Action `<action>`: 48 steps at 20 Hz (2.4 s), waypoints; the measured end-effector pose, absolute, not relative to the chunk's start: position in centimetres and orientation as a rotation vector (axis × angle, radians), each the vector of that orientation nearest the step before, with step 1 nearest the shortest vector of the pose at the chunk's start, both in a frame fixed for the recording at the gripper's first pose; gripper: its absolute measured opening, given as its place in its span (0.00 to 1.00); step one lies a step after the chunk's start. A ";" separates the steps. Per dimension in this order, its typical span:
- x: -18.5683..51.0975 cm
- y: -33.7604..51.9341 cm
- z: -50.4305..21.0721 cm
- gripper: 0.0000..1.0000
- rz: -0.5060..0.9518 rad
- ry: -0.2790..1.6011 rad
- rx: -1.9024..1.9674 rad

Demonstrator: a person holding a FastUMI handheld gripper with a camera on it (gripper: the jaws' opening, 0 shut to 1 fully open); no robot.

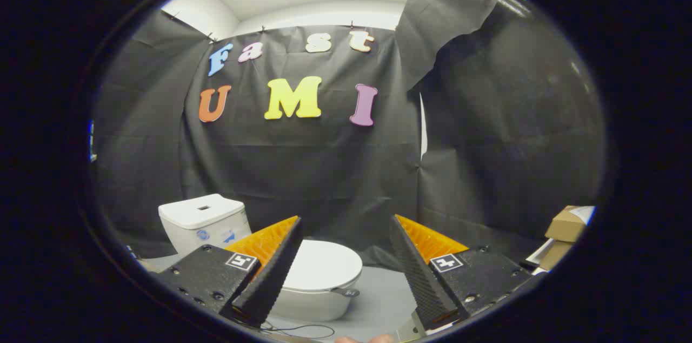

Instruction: Open the toilet lid.

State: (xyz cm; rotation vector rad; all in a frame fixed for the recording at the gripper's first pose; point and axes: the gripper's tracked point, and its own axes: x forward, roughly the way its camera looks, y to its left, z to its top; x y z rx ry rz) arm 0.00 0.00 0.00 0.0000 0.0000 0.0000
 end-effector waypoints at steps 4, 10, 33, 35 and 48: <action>0.2 0.3 -0.8 1.00 0.005 0.022 0.016; 0.4 0.2 -0.9 1.00 -0.001 0.023 0.017; 3.5 -1.4 -4.4 1.00 -0.072 0.111 0.003; 3.9 -1.1 -4.3 1.00 -0.061 0.104 -0.021; 9.1 2.7 -9.3 1.00 -0.001 0.220 0.077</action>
